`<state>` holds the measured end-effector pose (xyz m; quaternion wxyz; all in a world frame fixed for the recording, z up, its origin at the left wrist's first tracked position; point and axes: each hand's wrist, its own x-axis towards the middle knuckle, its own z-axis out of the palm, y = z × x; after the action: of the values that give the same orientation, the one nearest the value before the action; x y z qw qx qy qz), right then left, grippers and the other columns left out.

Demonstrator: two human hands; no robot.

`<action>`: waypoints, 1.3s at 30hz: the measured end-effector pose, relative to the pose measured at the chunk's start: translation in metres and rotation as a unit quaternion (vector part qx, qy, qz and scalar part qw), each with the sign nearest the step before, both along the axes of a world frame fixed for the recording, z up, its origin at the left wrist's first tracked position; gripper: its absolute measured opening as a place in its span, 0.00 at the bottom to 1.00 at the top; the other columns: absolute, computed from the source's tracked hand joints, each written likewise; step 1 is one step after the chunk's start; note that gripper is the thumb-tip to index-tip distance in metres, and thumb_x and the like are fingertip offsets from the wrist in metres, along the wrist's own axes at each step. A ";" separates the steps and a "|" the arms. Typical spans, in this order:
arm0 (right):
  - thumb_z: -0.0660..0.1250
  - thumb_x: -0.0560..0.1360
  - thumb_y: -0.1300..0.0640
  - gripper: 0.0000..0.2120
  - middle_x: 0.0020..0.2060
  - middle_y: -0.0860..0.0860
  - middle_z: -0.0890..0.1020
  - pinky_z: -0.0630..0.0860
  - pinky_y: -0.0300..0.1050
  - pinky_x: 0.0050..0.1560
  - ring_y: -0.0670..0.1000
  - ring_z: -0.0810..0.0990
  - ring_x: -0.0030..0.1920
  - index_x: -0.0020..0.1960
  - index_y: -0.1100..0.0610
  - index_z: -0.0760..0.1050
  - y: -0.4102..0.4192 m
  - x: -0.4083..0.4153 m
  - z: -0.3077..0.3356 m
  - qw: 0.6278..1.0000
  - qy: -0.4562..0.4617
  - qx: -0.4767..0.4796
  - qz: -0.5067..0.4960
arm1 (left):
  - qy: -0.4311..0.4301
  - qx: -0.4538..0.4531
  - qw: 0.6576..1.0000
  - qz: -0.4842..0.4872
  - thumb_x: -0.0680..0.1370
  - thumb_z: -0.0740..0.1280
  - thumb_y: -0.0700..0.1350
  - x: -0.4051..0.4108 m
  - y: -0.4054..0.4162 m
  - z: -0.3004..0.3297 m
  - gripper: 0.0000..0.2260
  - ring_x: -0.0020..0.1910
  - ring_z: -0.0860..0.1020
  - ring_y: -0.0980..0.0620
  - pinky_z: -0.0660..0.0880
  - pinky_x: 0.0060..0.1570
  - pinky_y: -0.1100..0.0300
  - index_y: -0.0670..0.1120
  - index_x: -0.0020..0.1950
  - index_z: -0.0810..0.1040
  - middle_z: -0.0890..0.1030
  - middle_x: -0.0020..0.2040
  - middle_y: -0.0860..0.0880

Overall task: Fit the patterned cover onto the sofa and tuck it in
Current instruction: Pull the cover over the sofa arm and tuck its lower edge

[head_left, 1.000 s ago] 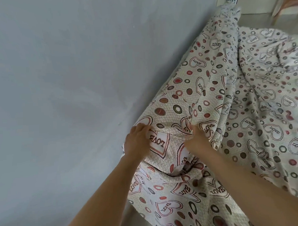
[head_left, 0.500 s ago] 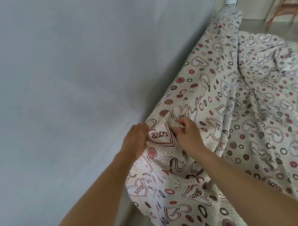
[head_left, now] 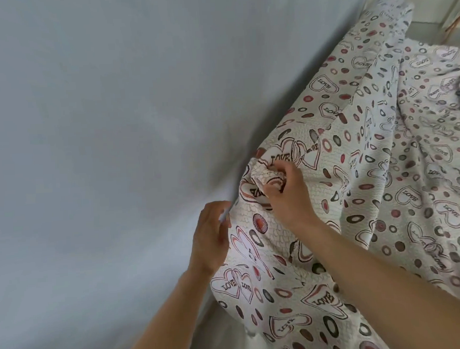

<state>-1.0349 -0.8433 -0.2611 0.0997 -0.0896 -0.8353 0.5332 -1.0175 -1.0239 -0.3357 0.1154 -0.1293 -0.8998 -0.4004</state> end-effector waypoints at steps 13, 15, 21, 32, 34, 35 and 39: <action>0.69 0.74 0.54 0.08 0.43 0.49 0.75 0.75 0.46 0.40 0.49 0.73 0.42 0.49 0.56 0.74 0.027 0.057 -0.010 0.930 0.178 0.323 -0.002 | 0.124 -0.141 0.941 -0.282 0.75 0.69 0.34 -0.043 -0.002 0.024 0.16 0.53 0.76 0.47 0.76 0.51 0.56 0.49 0.58 0.73 0.77 0.56 0.48; 0.66 0.75 0.51 0.08 0.40 0.48 0.77 0.77 0.46 0.30 0.48 0.76 0.37 0.46 0.56 0.77 0.027 0.069 -0.023 0.916 0.164 0.361 0.060 | 0.134 -0.156 0.934 -0.292 0.75 0.69 0.36 -0.048 -0.002 0.025 0.12 0.53 0.75 0.48 0.76 0.50 0.55 0.48 0.55 0.75 0.77 0.55 0.48; 0.77 0.66 0.52 0.22 0.51 0.56 0.75 0.77 0.49 0.43 0.57 0.75 0.53 0.54 0.60 0.74 0.030 0.078 -0.048 0.917 0.030 0.398 0.016 | 0.177 -0.232 0.910 -0.295 0.70 0.74 0.33 -0.050 0.002 0.032 0.15 0.51 0.75 0.50 0.78 0.31 0.53 0.48 0.50 0.75 0.77 0.52 0.52; 0.73 0.66 0.68 0.11 0.44 0.49 0.79 0.57 0.36 0.21 0.49 0.72 0.24 0.46 0.58 0.78 0.027 0.079 -0.043 0.870 0.089 0.473 0.101 | 0.150 -0.277 0.904 -0.290 0.74 0.66 0.36 -0.057 -0.010 0.038 0.14 0.25 0.72 0.49 0.70 0.22 0.60 0.53 0.51 0.68 0.79 0.44 0.55; 0.65 0.65 0.72 0.14 0.44 0.50 0.78 0.58 0.36 0.19 0.49 0.65 0.19 0.47 0.60 0.77 0.019 0.083 -0.047 0.867 0.104 0.475 0.109 | 0.137 -0.272 0.914 -0.268 0.74 0.66 0.36 -0.056 -0.022 0.024 0.13 0.26 0.72 0.49 0.72 0.23 0.60 0.53 0.50 0.69 0.79 0.44 0.56; 0.60 0.65 0.71 0.15 0.44 0.50 0.79 0.58 0.36 0.19 0.48 0.62 0.19 0.47 0.60 0.77 0.013 0.083 -0.048 0.867 0.107 0.474 0.113 | 0.129 -0.275 0.919 -0.251 0.73 0.67 0.35 -0.053 -0.027 0.015 0.15 0.26 0.73 0.49 0.73 0.23 0.59 0.54 0.50 0.69 0.80 0.45 0.57; 0.52 0.62 0.64 0.17 0.35 0.52 0.78 0.55 0.38 0.21 0.51 0.66 0.17 0.42 0.58 0.78 -0.009 0.080 -0.057 0.864 0.113 0.474 0.127 | 0.104 -0.264 0.940 -0.190 0.74 0.70 0.37 -0.047 -0.033 -0.015 0.17 0.27 0.77 0.48 0.76 0.25 0.58 0.56 0.51 0.69 0.80 0.44 0.57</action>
<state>-0.9545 -0.8521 -0.3179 0.1552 0.1363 -0.9745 0.0872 -1.0643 -1.0565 -0.3509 0.0916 -0.3644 -0.9150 -0.1472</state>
